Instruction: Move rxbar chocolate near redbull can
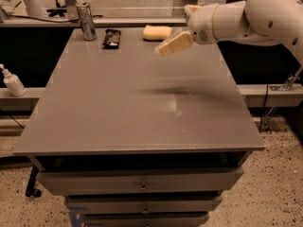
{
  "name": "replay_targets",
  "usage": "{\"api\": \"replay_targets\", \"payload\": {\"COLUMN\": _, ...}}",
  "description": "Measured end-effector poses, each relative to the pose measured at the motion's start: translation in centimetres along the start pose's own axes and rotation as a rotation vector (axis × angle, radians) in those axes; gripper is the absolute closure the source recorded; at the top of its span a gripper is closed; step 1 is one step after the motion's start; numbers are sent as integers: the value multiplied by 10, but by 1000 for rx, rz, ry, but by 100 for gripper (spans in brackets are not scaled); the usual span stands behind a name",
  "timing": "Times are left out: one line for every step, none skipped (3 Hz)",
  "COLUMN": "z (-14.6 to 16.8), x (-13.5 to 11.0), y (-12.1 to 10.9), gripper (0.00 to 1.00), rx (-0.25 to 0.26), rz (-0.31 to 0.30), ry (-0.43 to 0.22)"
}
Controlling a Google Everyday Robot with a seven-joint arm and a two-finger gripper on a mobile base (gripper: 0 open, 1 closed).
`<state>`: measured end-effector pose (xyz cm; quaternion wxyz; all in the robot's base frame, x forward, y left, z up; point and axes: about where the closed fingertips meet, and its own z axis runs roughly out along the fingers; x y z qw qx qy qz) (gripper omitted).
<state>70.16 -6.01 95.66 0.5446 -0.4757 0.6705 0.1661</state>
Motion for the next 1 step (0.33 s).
{"api": "replay_targets", "payload": {"z": 0, "x": 0, "y": 0, "gripper": 0, "rx": 0, "rz": 0, "ry": 0}}
